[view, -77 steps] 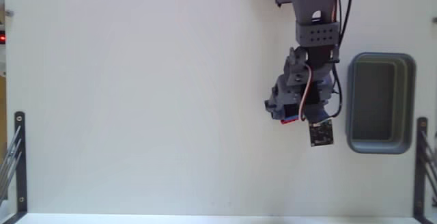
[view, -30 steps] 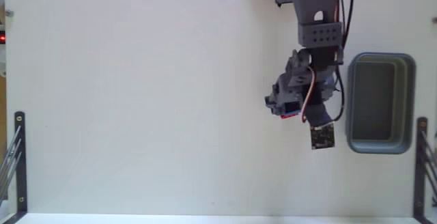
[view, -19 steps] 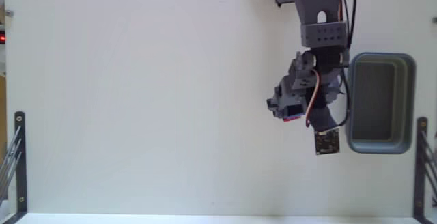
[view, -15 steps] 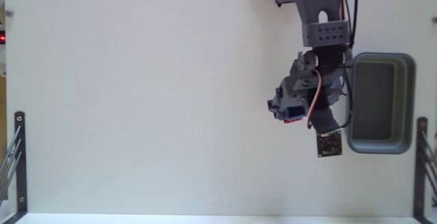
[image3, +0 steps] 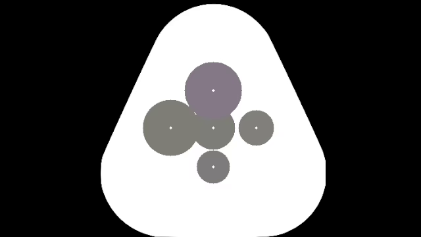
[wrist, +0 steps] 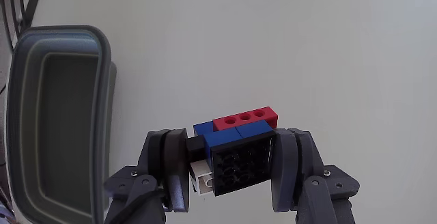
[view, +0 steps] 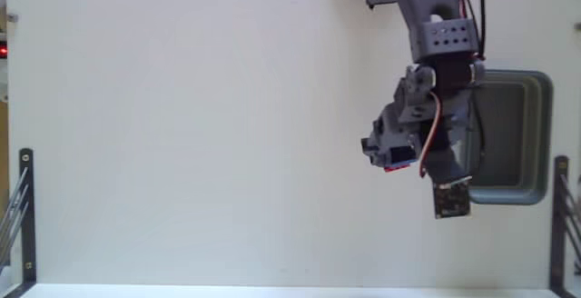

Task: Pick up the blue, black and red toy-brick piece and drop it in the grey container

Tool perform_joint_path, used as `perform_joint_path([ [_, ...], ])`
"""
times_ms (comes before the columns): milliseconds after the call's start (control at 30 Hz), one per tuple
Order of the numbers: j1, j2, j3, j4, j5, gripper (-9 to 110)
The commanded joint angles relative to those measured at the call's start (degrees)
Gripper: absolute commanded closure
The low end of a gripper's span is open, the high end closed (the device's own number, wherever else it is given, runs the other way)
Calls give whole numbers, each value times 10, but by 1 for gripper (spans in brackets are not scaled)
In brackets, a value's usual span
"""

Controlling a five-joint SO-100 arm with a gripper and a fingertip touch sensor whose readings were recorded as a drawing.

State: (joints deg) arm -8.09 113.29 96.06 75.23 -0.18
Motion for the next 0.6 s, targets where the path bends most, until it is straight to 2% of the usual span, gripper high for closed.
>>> perform_joint_path([
  [0, 0, 4, -65, 33, 2, 40],
  [567, 0, -6, -98, 56, 2, 40],
])
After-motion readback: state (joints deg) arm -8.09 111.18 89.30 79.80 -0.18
